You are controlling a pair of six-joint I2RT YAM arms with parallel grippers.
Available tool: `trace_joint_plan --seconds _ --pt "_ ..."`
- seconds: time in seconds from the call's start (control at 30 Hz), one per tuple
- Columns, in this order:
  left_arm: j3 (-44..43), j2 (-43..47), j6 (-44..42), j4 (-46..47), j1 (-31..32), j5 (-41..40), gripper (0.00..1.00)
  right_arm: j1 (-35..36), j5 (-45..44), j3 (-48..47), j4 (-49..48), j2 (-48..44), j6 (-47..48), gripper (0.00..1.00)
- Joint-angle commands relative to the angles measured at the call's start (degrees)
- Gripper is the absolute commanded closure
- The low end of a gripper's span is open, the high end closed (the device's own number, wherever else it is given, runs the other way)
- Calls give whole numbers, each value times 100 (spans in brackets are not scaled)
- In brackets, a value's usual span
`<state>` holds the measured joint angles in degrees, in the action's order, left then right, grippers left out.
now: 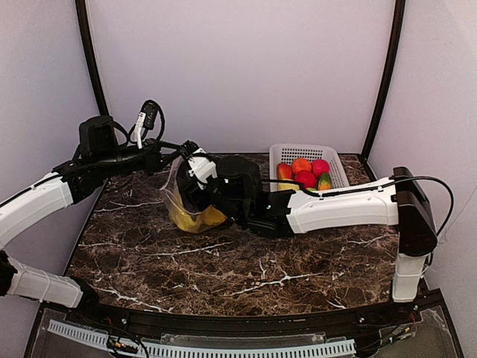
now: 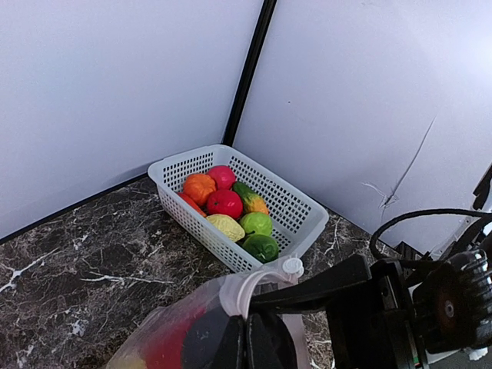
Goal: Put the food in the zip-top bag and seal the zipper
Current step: Place the fake vegetable in the zipper food storage bag.
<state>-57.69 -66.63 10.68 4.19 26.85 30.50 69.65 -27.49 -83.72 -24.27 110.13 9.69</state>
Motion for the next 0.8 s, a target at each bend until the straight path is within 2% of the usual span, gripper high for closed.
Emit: trace_joint_plan --seconds 0.0,0.13,0.4,0.47,0.57,0.77 --pt "-31 194 32 222 13 96 99 32 201 -603 852 292 -367 59" --pt "-23 201 25 219 13 76 99 22 160 -808 1127 373 -486 53" --pt "-12 212 35 214 13 55 99 21 402 -821 1519 -68 -706 18" --pt "-14 210 31 214 7 46 99 16 566 -772 1625 -275 -779 13" --pt "-12 212 24 214 9 28 99 14 859 -638 1795 -645 -893 8" --pt "-10 221 15 204 13 -13 99 21 1316 -357 2286 -1387 -1189 7"
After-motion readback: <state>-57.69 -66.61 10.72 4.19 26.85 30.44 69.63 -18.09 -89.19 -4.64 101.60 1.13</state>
